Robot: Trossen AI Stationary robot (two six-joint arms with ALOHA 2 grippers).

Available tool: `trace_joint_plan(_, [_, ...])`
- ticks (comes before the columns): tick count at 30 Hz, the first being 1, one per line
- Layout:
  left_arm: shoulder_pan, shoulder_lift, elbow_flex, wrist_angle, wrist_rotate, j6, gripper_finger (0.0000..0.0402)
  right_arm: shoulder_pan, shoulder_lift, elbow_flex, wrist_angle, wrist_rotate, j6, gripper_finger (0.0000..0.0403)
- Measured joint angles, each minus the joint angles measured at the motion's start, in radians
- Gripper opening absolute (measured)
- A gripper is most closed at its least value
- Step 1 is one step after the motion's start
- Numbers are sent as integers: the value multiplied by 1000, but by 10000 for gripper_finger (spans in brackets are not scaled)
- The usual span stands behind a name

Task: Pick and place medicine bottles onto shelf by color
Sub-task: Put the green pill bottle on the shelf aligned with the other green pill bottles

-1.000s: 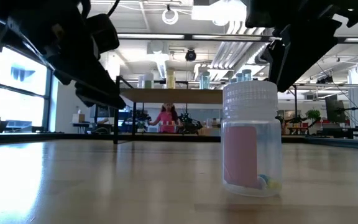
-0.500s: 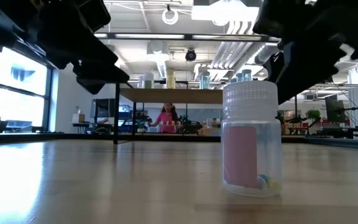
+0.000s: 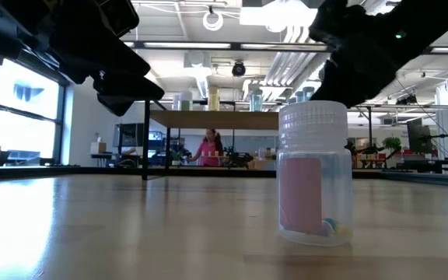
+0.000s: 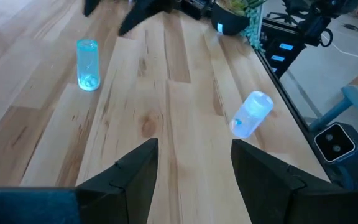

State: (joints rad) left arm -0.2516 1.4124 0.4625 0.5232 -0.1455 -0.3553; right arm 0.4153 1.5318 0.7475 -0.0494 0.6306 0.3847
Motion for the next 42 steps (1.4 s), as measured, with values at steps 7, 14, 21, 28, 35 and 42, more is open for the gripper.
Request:
trace_joint_plan(7, [0, 0, 0, -1, 0, 0, 191, -55, 0, 0, 31, -6, 44, 177])
trace_joint_plan(14, [0, 0, 0, -1, 0, 0, 191, -81, 0, 0, 32, -68, 87, 177])
trace_joint_plan(21, [0, 0, 0, -1, 0, 0, 193, -82, 29, 1, 43, -81, 87, 177])
trace_joint_plan(28, [0, 0, 1, -2, 0, 1, 193, -97, 93, 1, 77, -86, 64, 177])
trace_joint_plan(35, [0, 0, 1, -2, 0, 11, 193, -109, 93, 1, 64, -108, 104, 177])
trace_joint_plan(42, [0, 0, 1, -2, 0, 10, 193, -118, 100, 1, 45, -134, 135, 176])
